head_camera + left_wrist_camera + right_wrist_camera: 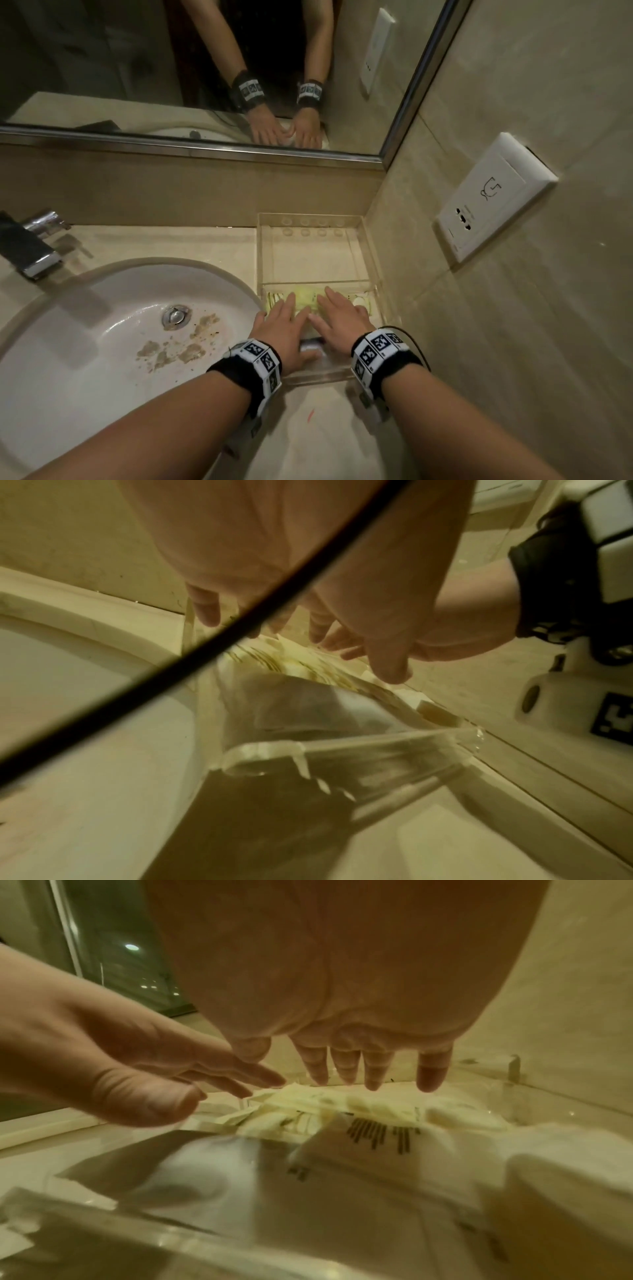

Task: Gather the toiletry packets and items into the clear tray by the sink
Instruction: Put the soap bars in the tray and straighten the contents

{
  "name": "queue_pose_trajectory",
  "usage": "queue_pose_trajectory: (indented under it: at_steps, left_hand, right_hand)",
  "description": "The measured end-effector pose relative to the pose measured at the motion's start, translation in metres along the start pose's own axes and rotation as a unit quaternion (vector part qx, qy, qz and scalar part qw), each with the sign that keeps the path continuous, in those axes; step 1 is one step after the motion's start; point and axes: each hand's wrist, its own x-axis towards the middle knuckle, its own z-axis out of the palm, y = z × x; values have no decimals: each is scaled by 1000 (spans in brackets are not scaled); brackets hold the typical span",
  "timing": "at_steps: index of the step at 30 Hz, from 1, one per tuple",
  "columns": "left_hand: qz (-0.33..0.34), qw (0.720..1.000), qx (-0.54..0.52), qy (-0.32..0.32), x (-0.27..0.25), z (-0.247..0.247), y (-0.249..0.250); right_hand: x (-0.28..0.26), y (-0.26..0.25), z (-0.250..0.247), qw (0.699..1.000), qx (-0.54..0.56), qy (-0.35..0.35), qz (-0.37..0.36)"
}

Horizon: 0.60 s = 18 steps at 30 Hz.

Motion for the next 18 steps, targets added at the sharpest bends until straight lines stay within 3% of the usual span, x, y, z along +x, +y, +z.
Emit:
queue_pose_trajectory:
  at_steps: [7,18]
  left_hand:
    - [-6,1000,16,15,0,6,-3]
    - [-73,994,-58,49,11,-6,3]
  right_hand:
    - [-4,3,13,1000,-2,-5,-18]
    - [6,5,4,999,-15,-6,-31]
